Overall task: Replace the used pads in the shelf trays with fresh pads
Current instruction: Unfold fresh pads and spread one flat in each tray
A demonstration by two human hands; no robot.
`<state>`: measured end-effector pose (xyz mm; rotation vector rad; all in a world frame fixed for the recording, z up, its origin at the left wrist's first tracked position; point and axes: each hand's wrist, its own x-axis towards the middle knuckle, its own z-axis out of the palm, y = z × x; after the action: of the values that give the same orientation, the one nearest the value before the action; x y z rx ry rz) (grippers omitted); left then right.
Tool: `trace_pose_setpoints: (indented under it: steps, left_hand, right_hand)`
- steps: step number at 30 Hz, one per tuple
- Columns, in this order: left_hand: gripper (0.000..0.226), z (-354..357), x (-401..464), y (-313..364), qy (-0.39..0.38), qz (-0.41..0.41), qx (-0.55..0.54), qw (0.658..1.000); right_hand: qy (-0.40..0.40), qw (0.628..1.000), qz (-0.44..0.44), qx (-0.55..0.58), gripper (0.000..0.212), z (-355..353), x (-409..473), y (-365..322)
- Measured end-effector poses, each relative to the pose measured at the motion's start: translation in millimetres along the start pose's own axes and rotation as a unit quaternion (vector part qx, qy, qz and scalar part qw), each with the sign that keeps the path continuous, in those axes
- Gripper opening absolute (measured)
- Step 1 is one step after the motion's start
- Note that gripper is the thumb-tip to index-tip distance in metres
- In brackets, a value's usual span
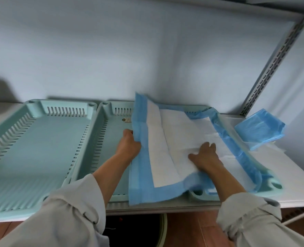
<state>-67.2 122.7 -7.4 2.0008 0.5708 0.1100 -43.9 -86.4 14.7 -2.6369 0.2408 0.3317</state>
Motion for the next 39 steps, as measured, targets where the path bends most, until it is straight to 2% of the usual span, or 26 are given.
trace_pose_setpoints:
  steps: [2, 3, 5, 8, 10, 13, 16, 19, 22, 25, 28, 30, 33, 36, 38, 39]
  left_hand:
    - [0.045, 0.2, -3.4, -2.2, 0.031, 0.029, 0.146, 0.988]
    - [0.051, 0.4, -2.6, -4.1, 0.046, 0.044, 0.192, 0.979]
    - [0.055, 1.4, 1.4, -7.3, 0.038, 0.052, 0.209, 0.976]
    - [0.054, 4.4, 4.4, -9.8, -0.028, 0.037, 0.201, 0.978]
    - [0.062, 11.1, 0.3, -10.6, -0.095, -0.004, 0.149, 0.984]
    - [0.075, 21.7, -8.4, -10.3, -0.173, -0.096, 0.039, 0.979]
    - [0.07, 23.9, -8.3, -11.9, -0.15, -0.142, -0.078, 0.975]
    - [0.044, 22.5, -6.7, -13.5, -0.133, -0.194, -0.233, 0.943]
    - [0.053, 17.7, -7.2, -14.5, -0.131, -0.215, -0.253, 0.934]
    - [0.041, 18.3, -14.2, -6.2, -0.173, -0.175, -0.191, 0.95]
    - [0.04, 17.4, -14.9, 5.1, -0.173, -0.107, -0.164, 0.965]
    - [0.046, 8.5, -16.2, 13.7, -0.154, -0.073, -0.183, 0.968]
    - [0.073, -5.6, -14.5, 14.7, -0.104, -0.01, -0.18, 0.978]
    - [0.082, -24.2, -14.5, 13.0, -0.035, 0.116, -0.02, 0.992]
    - [0.074, -40.7, -13.4, 12.0, 0.005, 0.169, 0.129, 0.977]
    - [0.066, -49.6, -14.4, 11.5, 0.022, 0.17, 0.19, 0.967]
  right_hand:
    - [0.055, 0.974, -0.062, -0.21, 0.083, 5.5, -4.5, -0.7]
    - [0.072, 0.96, -0.103, -0.249, 0.081, 8.3, -8.4, -5.0]
    - [0.049, 0.953, -0.192, -0.229, 0.07, 17.4, -17.9, -15.8]
    - [-0.075, 0.963, -0.242, -0.097, 0.065, 37.7, -33.9, -33.4]
    - [-0.104, 0.967, -0.228, -0.038, 0.064, 45.7, -36.9, -41.0]
    - [-0.07, 0.979, -0.191, 0.028, 0.059, 45.8, -30.7, -45.8]
    - [-0.045, 0.979, -0.168, 0.103, 0.057, 44.5, -25.6, -46.6]
    - [-0.036, 0.975, -0.126, 0.181, 0.045, 44.7, -21.5, -45.3]
    - [-0.043, 0.975, -0.123, 0.18, 0.028, 45.7, -18.3, -44.7]
    - [-0.001, 0.97, -0.165, 0.177, 0.019, 47.3, -20.5, -46.5]
    - [0.032, 0.958, -0.213, 0.188, 0.027, 47.7, -24.1, -50.0]
    - [0.037, 0.951, -0.235, 0.195, 0.033, 48.8, -22.7, -52.7]
    - [0.023, 0.945, -0.272, 0.183, 0.047, 53.6, -25.0, -57.7]
    - [-0.027, 0.938, -0.295, 0.178, 0.047, 59.5, -34.7, -62.9]
    - [-0.098, 0.935, -0.284, 0.187, 0.046, 63.3, -41.8, -64.9]
    - [-0.129, 0.935, -0.278, 0.182, 0.051, 65.4, -43.9, -64.5]
